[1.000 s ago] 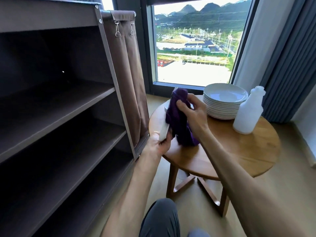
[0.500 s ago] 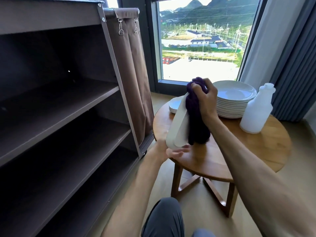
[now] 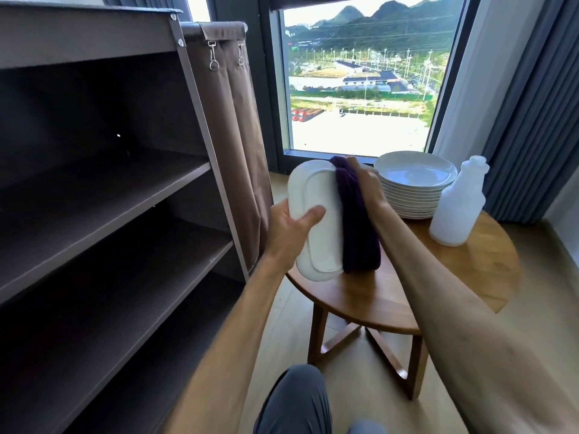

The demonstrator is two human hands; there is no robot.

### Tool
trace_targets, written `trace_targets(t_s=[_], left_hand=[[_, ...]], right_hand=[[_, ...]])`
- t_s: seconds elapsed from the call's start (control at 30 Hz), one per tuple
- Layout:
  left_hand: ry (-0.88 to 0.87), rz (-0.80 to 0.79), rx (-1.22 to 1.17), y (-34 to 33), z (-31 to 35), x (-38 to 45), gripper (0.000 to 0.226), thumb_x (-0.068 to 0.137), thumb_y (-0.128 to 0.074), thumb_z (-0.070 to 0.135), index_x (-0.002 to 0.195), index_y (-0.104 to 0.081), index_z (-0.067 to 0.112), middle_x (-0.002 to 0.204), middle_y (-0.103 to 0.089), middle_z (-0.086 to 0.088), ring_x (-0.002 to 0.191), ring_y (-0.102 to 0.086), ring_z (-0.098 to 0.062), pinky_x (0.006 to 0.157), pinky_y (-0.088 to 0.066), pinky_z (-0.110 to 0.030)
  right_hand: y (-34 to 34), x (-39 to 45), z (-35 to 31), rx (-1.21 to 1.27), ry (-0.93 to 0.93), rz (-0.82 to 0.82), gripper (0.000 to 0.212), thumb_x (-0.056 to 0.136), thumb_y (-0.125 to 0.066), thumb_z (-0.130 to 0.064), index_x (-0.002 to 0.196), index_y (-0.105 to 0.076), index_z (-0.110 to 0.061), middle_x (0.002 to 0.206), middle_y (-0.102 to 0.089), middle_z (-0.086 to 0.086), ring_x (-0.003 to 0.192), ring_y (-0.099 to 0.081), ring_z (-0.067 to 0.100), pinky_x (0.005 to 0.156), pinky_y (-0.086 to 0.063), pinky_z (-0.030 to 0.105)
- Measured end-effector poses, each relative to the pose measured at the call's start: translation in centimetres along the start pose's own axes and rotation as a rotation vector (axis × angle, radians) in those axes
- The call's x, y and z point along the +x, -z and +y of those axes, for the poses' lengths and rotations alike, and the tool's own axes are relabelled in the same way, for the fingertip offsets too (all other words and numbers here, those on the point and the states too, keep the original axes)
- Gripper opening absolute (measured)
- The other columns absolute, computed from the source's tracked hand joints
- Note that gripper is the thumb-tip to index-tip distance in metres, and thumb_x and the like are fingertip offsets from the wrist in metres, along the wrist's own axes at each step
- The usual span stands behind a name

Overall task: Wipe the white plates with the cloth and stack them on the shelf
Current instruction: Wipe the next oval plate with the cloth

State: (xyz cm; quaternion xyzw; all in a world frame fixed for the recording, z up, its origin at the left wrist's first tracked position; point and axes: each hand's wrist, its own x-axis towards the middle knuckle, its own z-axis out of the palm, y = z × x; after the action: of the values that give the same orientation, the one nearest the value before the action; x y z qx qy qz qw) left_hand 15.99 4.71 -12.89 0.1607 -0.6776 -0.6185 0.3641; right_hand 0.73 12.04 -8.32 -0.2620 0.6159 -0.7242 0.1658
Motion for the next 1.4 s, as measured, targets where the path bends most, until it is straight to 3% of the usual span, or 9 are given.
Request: trace_targets(t_s=[0.1, 0.27, 0.63, 0.7, 0.8, 0.93, 1.07, 1.23, 1.4], left_hand=[[0.008, 0.1, -0.074, -0.3, -0.8, -0.3, 0.023, 0.087, -0.076, 0.012, 0.109, -0.071, 0.008, 0.099, -0.075, -0.015, 0.091, -0.074, -0.03, 0.074, -0.063, -0.044], [0.073, 0.252, -0.214, -0.2, -2.3, -0.8, 0.053, 0.078, -0.076, 0.026, 0.127, -0.065, 0.006, 0.112, -0.073, -0.014, 0.099, -0.072, -0.028, 0.075, -0.062, -0.036], [0.3, 0.481, -0.525, -2.0, -3.4, -0.6, 0.03, 0.09, -0.073, 0.013, 0.118, -0.064, 0.017, 0.101, -0.073, -0.004, 0.088, -0.071, -0.02, 0.068, -0.062, -0.034], [0.323, 0.472, -0.463, -2.3, -3.9, -0.7, 0.045, 0.091, -0.074, 0.015, 0.133, -0.058, 0.015, 0.115, -0.072, -0.009, 0.1, -0.071, -0.026, 0.081, -0.063, -0.041], [0.479, 0.463, -0.307, -2.2, -4.1, -1.0, 0.085, 0.086, -0.081, 0.036, 0.154, -0.032, 0.022, 0.135, -0.059, -0.008, 0.115, -0.063, -0.029, 0.093, -0.058, -0.049], [0.723, 0.285, -0.522, -1.7, -1.8, -0.3, 0.118, 0.044, -0.079, 0.084, 0.14, -0.055, 0.019, 0.125, -0.069, -0.015, 0.115, -0.065, -0.035, 0.093, -0.057, -0.053], [0.665, 0.205, -0.595, -1.5, -0.3, 0.1, 0.081, 0.079, -0.057, 0.081, 0.115, -0.07, 0.009, 0.103, -0.074, -0.018, 0.098, -0.07, -0.032, 0.079, -0.058, -0.043], [0.68, 0.311, -0.712, -2.4, -0.4, -0.3, 0.078, 0.079, -0.062, 0.068, 0.133, -0.065, 0.011, 0.125, -0.071, -0.019, 0.114, -0.067, -0.036, 0.09, -0.058, -0.045], [0.657, 0.34, -0.843, -3.2, -0.6, -0.8, 0.076, 0.085, -0.045, 0.071, 0.13, -0.065, 0.013, 0.125, -0.068, -0.022, 0.115, -0.063, -0.039, 0.088, -0.059, -0.047]], right_hand=[[-0.1, -1.5, 2.1, 0.112, -0.136, -0.012, 0.03, 0.104, -0.049, -0.028, 0.085, -0.071, -0.018, 0.074, -0.069, -0.006, 0.067, -0.063, 0.002, 0.075, -0.051, 0.019], [0.0, -4.5, 5.4, 0.078, -0.314, -0.039, 0.032, 0.102, -0.049, -0.039, 0.091, -0.067, -0.015, 0.088, -0.066, 0.006, 0.083, -0.06, 0.019, 0.08, -0.046, 0.034], [-0.4, -7.6, 7.2, 0.309, -0.162, 0.241, 0.018, 0.095, -0.069, -0.025, 0.082, -0.075, -0.015, 0.077, -0.072, 0.003, 0.073, -0.064, 0.015, 0.069, -0.053, 0.031], [0.3, -7.6, 7.4, 0.27, -0.067, 0.286, 0.019, 0.091, -0.072, -0.022, 0.077, -0.07, -0.01, 0.071, -0.065, 0.006, 0.068, -0.057, 0.017, 0.064, -0.048, 0.033], [1.4, -6.8, 7.1, -0.143, 0.209, 0.257, 0.025, 0.081, -0.073, -0.029, 0.069, -0.063, -0.01, 0.061, -0.058, 0.0, 0.059, -0.049, 0.011, 0.06, -0.042, 0.032], [0.2, -7.3, 5.4, -0.558, 0.584, 0.137, 0.028, 0.076, -0.073, -0.037, 0.073, -0.066, -0.011, 0.057, -0.059, 0.0, 0.054, -0.053, 0.018, 0.056, -0.044, 0.031], [-0.7, -7.9, 5.3, -0.633, 0.749, 0.026, 0.025, 0.08, -0.075, -0.033, 0.078, -0.068, -0.009, 0.062, -0.063, 0.001, 0.054, -0.055, 0.021, 0.056, -0.048, 0.037], [-0.1, -8.0, 7.0, -0.735, 0.945, 0.216, 0.031, 0.087, -0.074, -0.034, 0.097, -0.071, -0.005, 0.083, -0.064, 0.006, 0.068, -0.058, 0.025, 0.061, -0.049, 0.035], [0.3, -8.4, 7.6, -0.513, 0.781, 0.283, 0.034, 0.097, -0.056, -0.034, 0.111, -0.063, -0.004, 0.108, -0.062, 0.009, 0.098, -0.058, 0.026, 0.087, -0.045, 0.038]])
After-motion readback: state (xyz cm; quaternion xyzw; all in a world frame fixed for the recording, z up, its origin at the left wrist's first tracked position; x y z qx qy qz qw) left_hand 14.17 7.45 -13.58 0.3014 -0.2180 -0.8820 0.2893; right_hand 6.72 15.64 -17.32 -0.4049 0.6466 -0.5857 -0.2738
